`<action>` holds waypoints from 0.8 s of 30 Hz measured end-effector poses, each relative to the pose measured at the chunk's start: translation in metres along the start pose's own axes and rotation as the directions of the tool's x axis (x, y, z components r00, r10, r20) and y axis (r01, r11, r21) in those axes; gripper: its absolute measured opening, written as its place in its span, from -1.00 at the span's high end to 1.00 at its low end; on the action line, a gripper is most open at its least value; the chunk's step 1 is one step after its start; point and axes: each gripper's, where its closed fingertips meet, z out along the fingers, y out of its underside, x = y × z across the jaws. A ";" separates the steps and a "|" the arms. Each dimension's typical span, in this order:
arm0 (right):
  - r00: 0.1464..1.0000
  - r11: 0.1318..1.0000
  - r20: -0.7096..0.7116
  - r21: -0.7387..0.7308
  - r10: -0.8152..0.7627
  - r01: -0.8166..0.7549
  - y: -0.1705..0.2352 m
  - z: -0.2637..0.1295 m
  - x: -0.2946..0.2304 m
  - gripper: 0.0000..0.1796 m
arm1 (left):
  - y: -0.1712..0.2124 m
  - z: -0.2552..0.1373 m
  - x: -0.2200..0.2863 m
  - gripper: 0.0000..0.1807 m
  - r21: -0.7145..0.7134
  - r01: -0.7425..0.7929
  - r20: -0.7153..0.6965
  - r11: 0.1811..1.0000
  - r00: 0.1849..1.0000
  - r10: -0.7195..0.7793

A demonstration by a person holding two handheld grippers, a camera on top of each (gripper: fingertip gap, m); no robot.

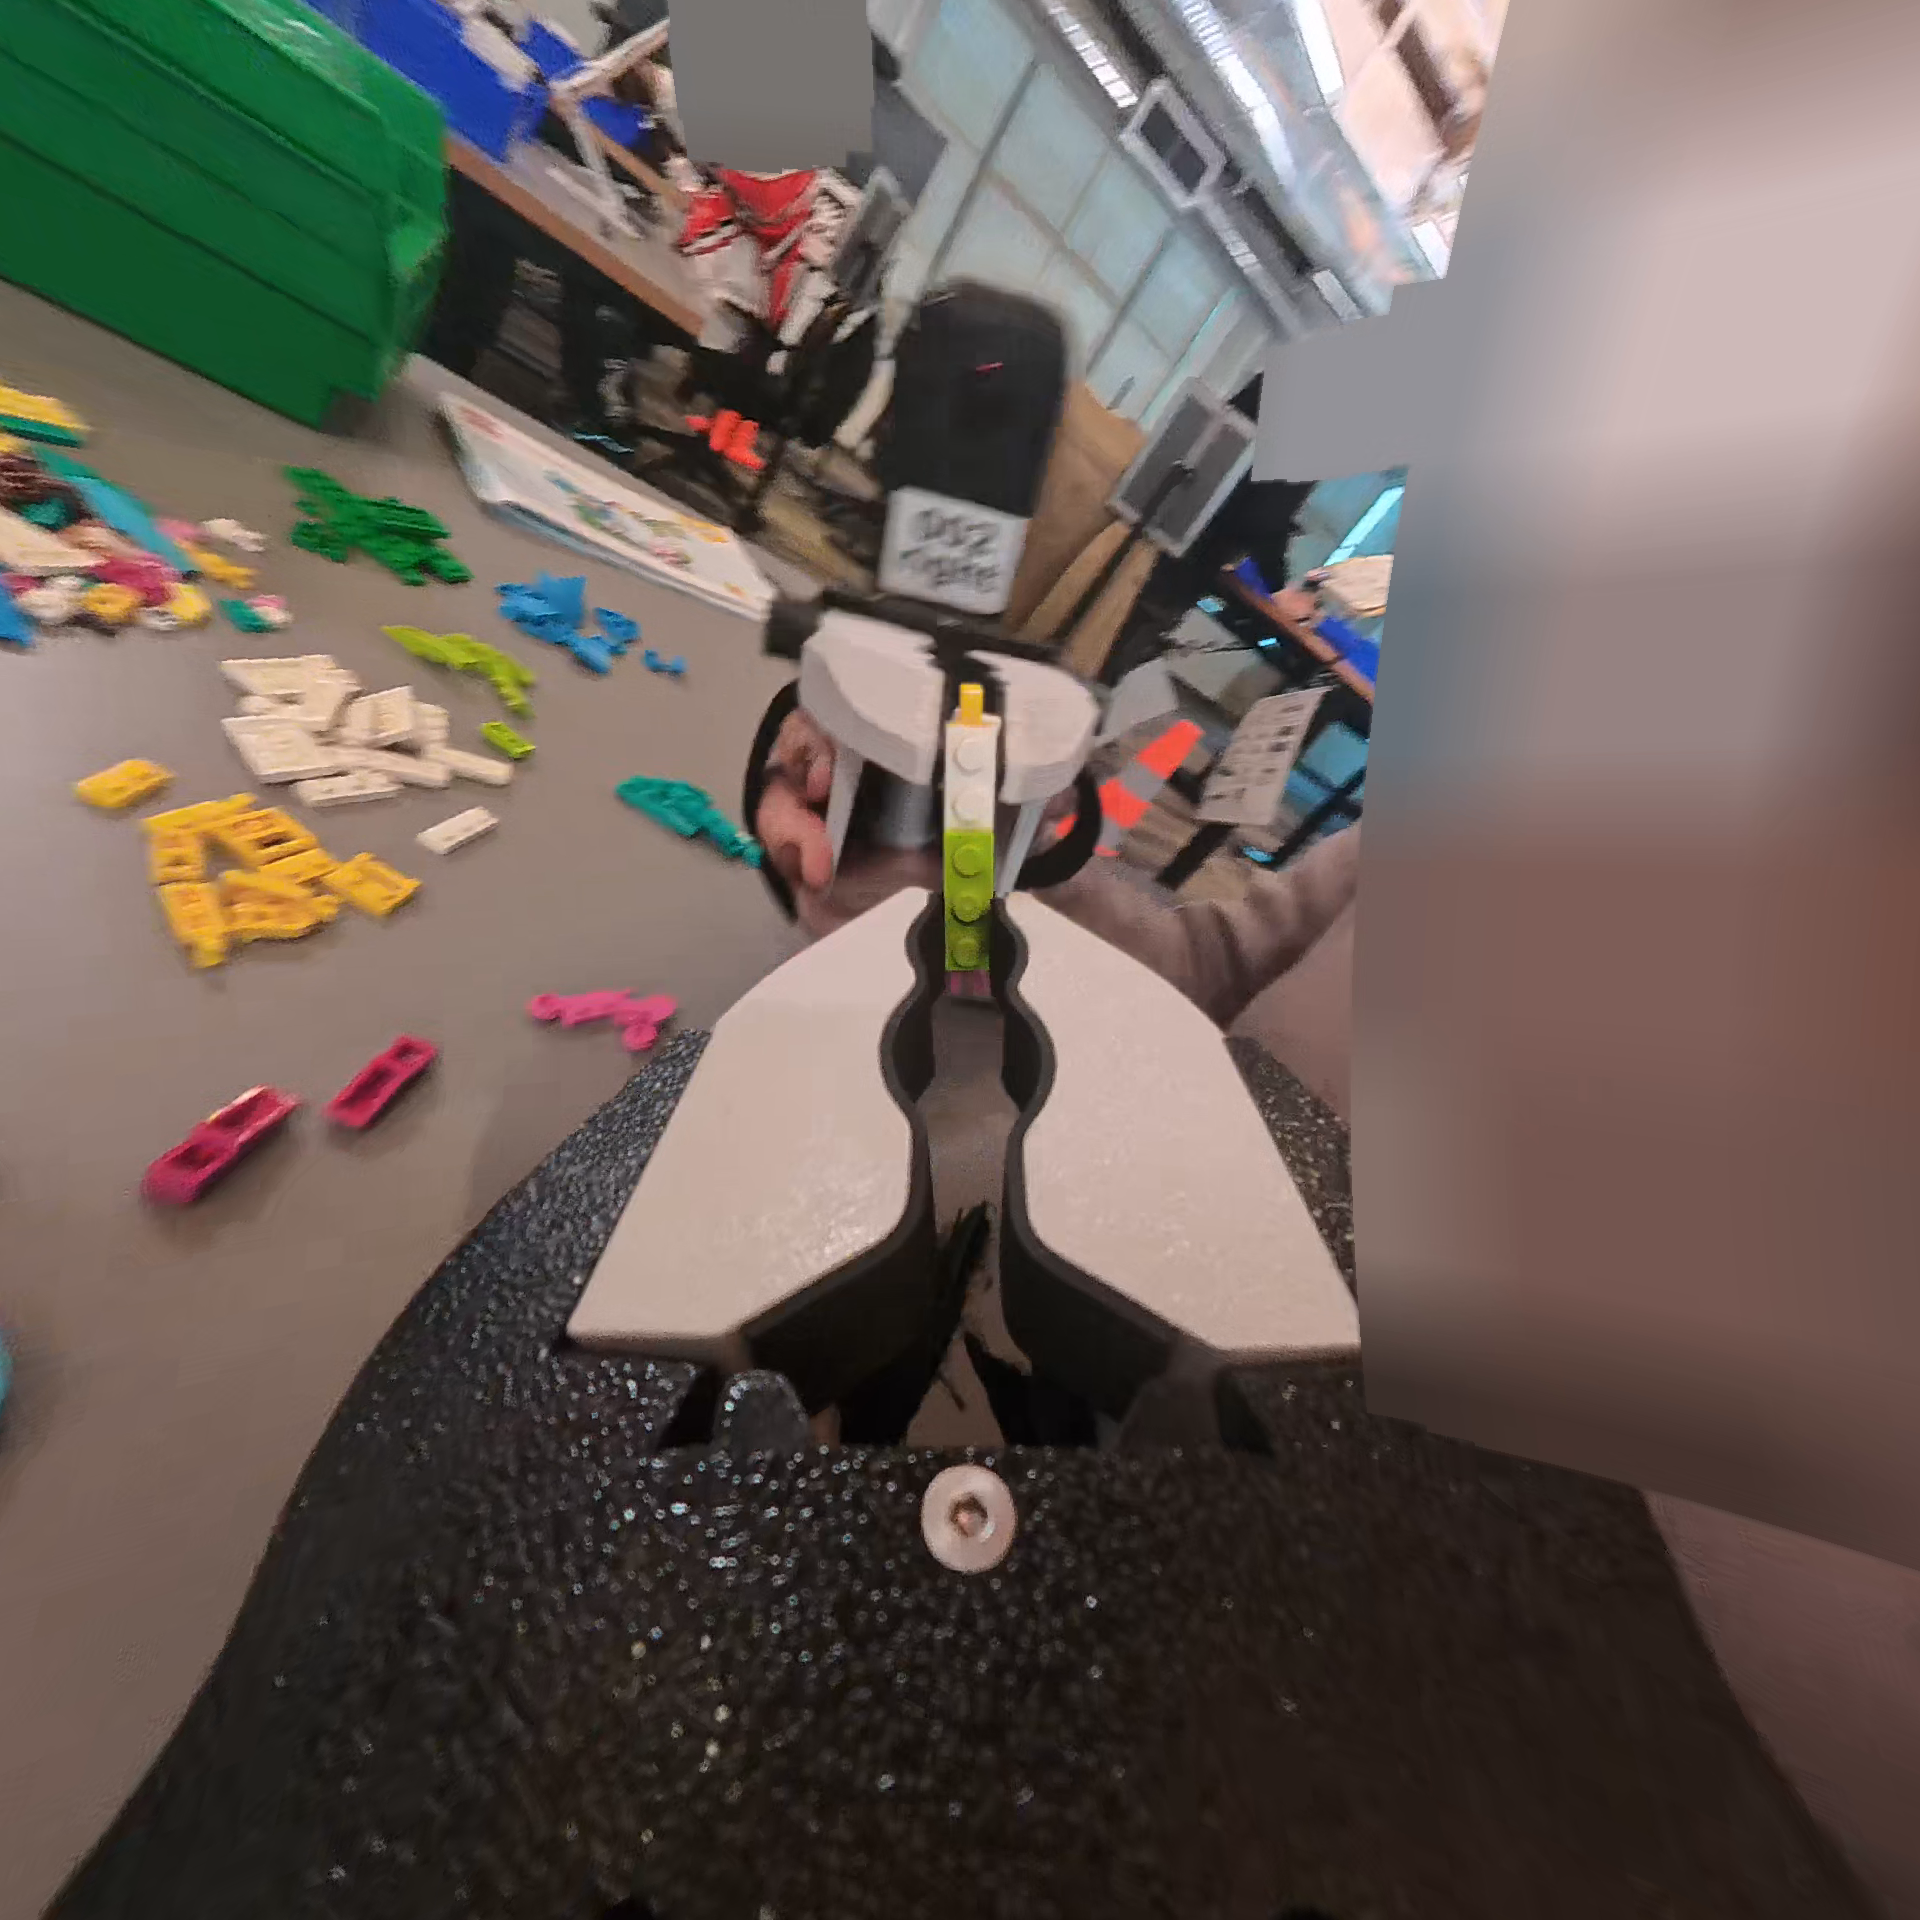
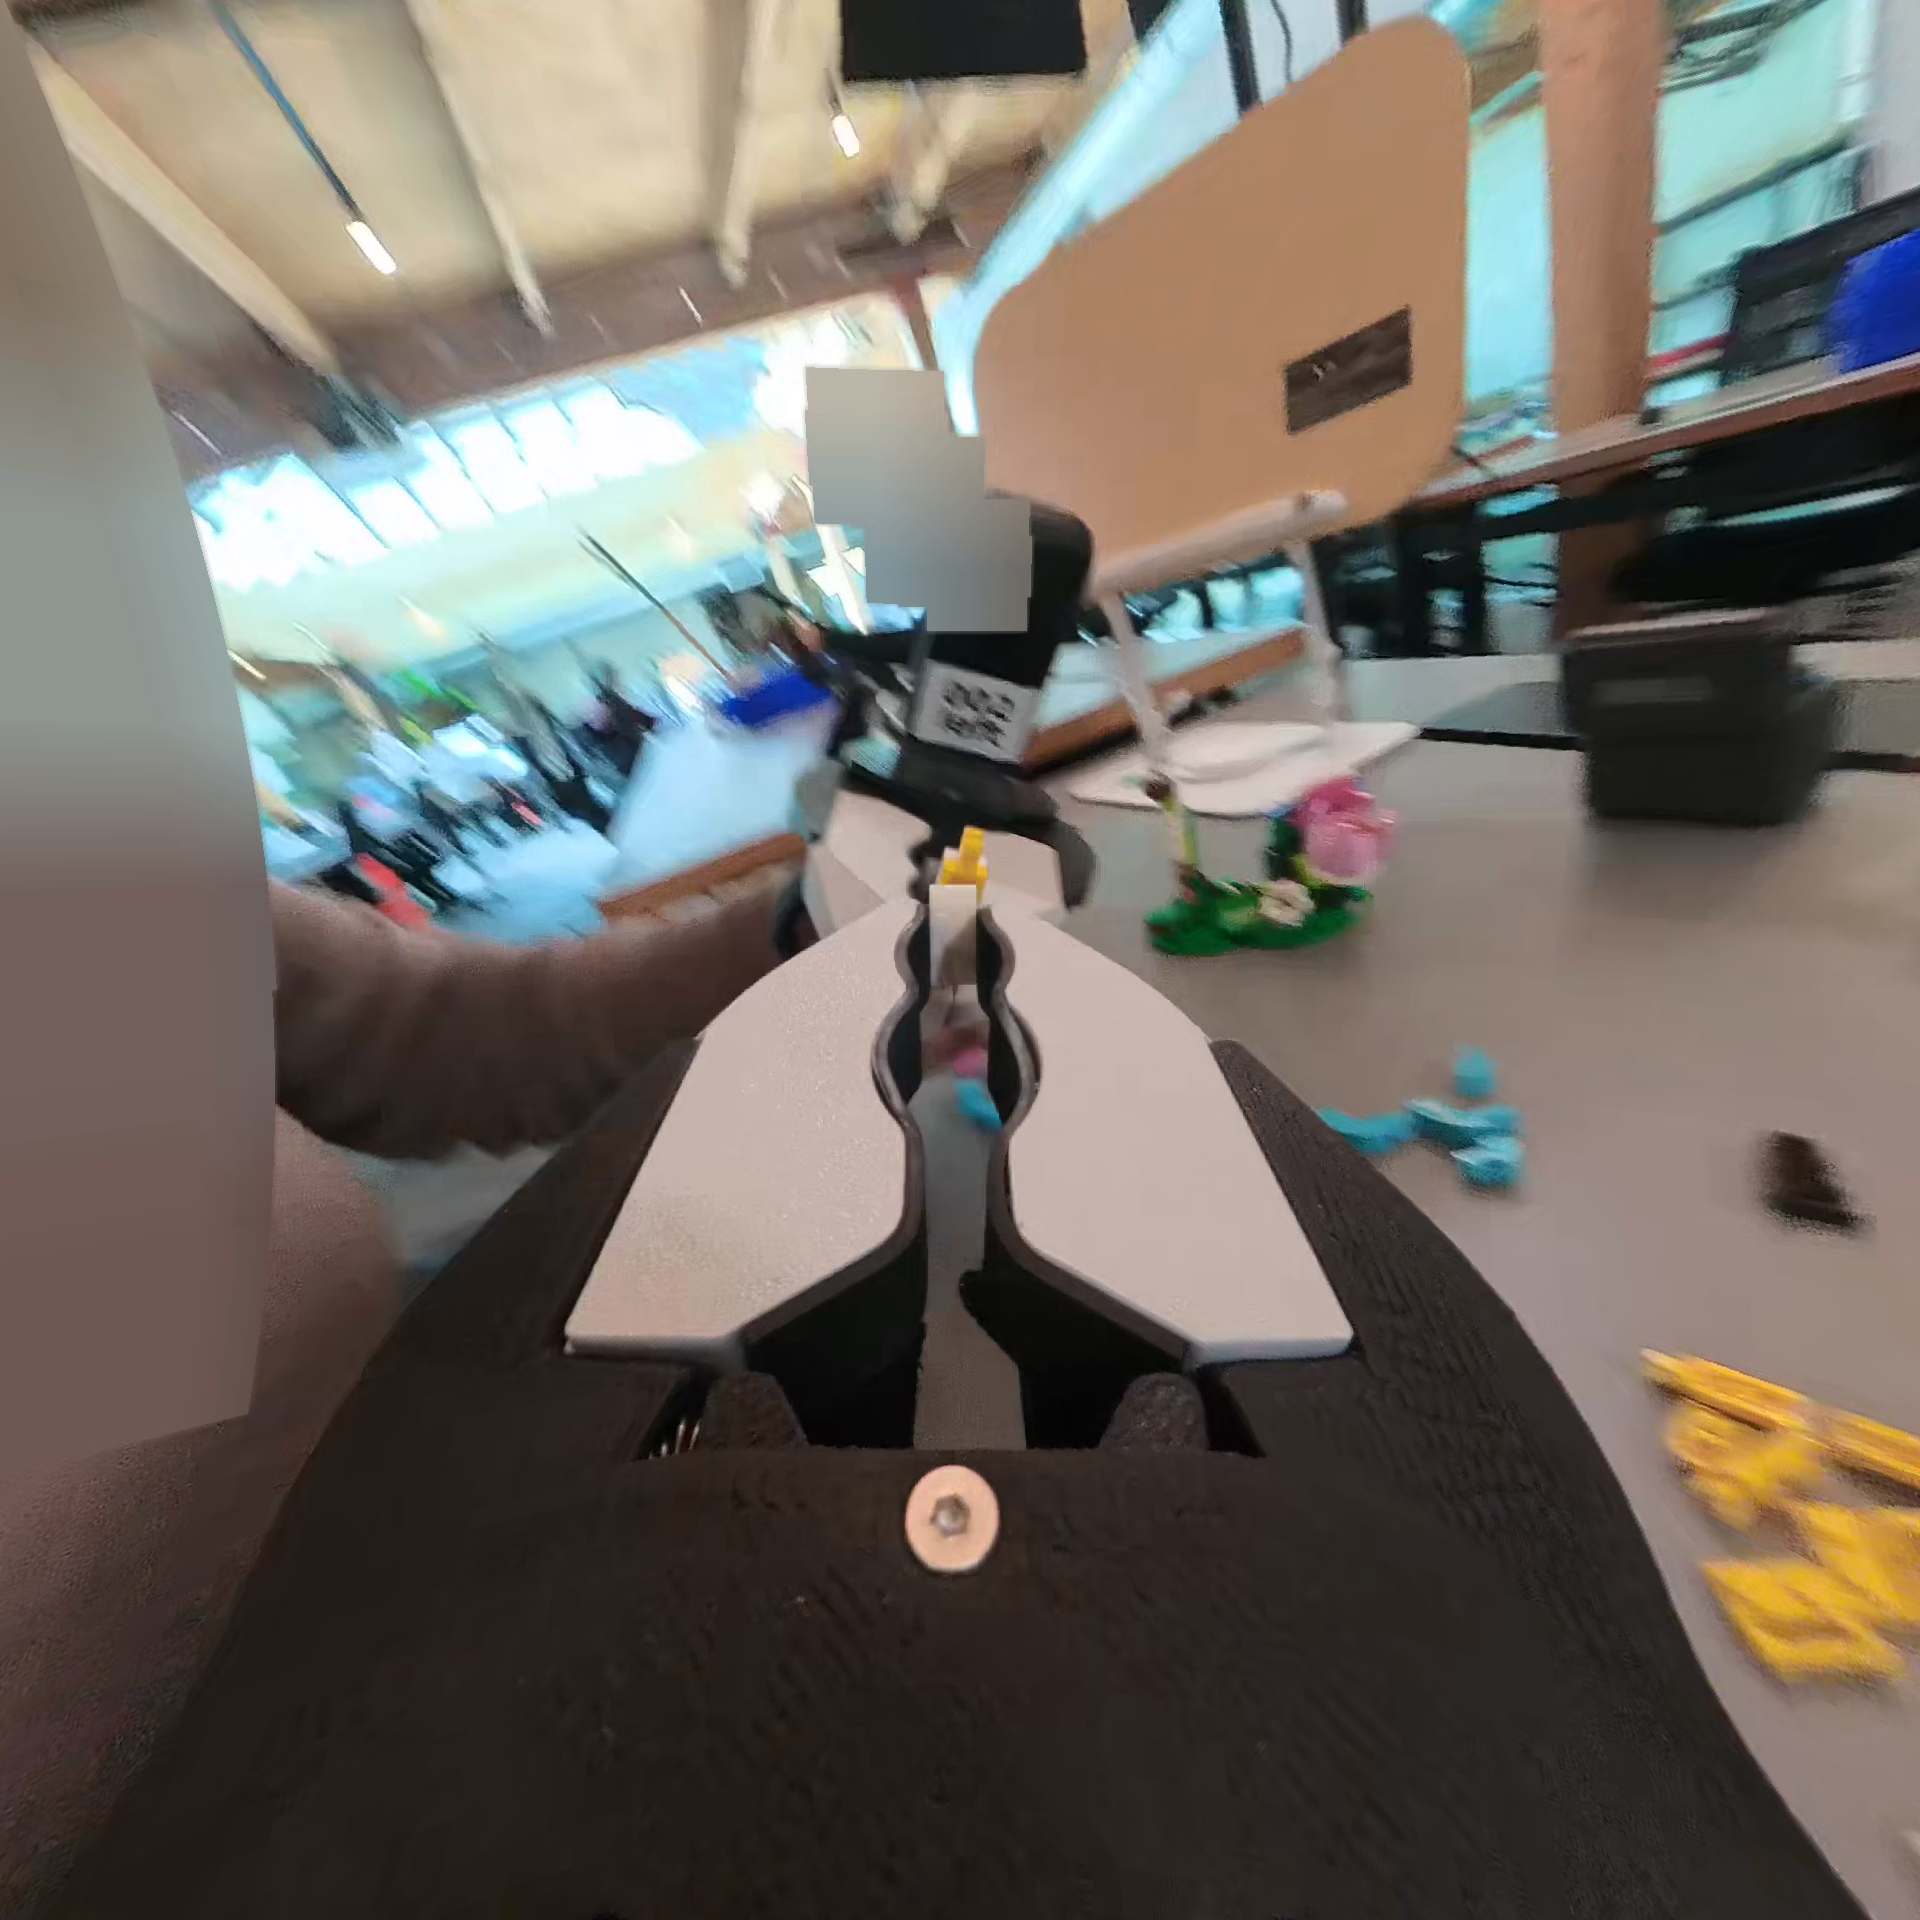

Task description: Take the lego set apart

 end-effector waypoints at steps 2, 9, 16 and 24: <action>0.986 0.986 -0.090 -0.102 -0.138 0.128 0.007 -0.006 0.006 0.93 | 0.004 -0.007 -0.002 0.92 0.003 -0.023 0.065 1.000 0.998 0.023; 0.882 0.935 -0.389 -0.325 -0.266 0.139 0.000 -0.076 0.078 0.93 | 0.004 -0.048 -0.012 0.92 0.073 -0.115 0.273 0.991 0.958 0.091; 0.777 0.590 -0.340 -0.806 -0.530 0.050 0.051 -0.115 0.141 0.88 | 0.004 -0.050 -0.017 0.92 0.087 -0.136 0.321 0.987 0.942 0.102; 0.731 0.456 -0.221 -0.879 -0.645 0.137 0.054 -0.111 0.141 0.74 | 0.009 -0.046 -0.019 0.92 0.072 -0.131 0.314 0.989 0.944 0.102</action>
